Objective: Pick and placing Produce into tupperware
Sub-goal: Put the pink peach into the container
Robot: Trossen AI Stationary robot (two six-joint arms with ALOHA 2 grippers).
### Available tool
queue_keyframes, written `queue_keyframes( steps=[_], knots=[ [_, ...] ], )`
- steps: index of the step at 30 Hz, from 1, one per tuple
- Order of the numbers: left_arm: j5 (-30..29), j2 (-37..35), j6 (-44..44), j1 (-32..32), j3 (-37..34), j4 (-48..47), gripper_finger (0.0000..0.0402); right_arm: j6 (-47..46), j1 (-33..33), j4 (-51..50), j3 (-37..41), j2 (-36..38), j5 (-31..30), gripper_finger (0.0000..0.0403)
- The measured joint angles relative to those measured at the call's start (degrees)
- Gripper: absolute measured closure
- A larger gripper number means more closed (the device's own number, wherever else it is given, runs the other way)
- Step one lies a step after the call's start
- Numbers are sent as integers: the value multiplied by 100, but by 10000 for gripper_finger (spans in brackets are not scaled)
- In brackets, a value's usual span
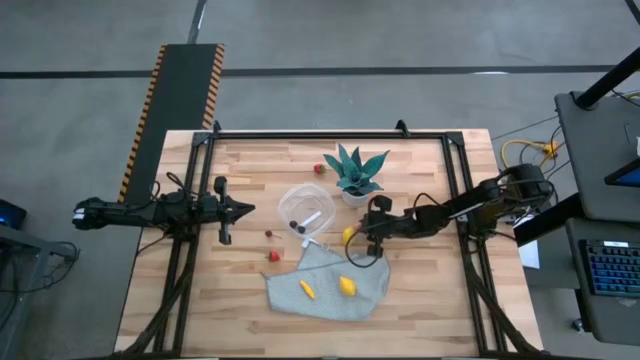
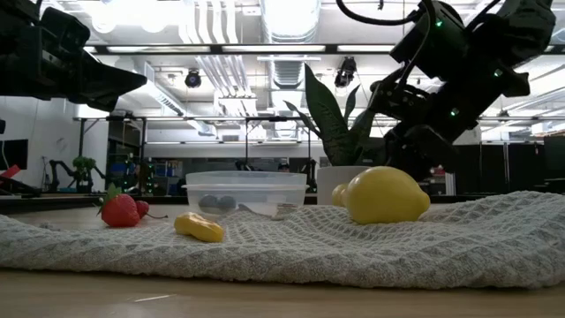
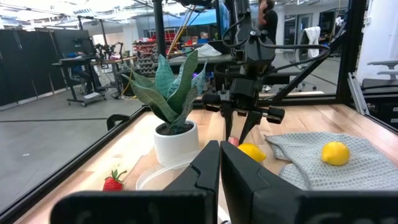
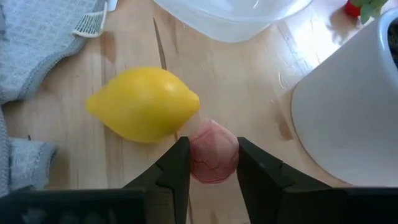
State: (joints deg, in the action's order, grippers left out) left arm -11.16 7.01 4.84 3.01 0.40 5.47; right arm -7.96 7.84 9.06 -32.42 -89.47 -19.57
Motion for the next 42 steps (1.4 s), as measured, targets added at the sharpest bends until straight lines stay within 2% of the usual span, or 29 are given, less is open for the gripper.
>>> queue_keyframes(
  steps=[12, 24, 34, 42],
  knots=[
    [0, 9, 0, 0, 0, 5, 402, 48, 0, -515, -205, 77, -149, 299],
    [0, 9, 0, 0, 0, 7, 402, 163, 41, -606, -363, 735, -125, 299],
    [0, 13, 0, 0, 0, 9, 402, 141, 613, -609, -522, 1362, -139, 299],
    [0, 9, 0, 4, 0, 5, 402, 251, 968, -614, -794, 1464, -145, 319]
  ],
)
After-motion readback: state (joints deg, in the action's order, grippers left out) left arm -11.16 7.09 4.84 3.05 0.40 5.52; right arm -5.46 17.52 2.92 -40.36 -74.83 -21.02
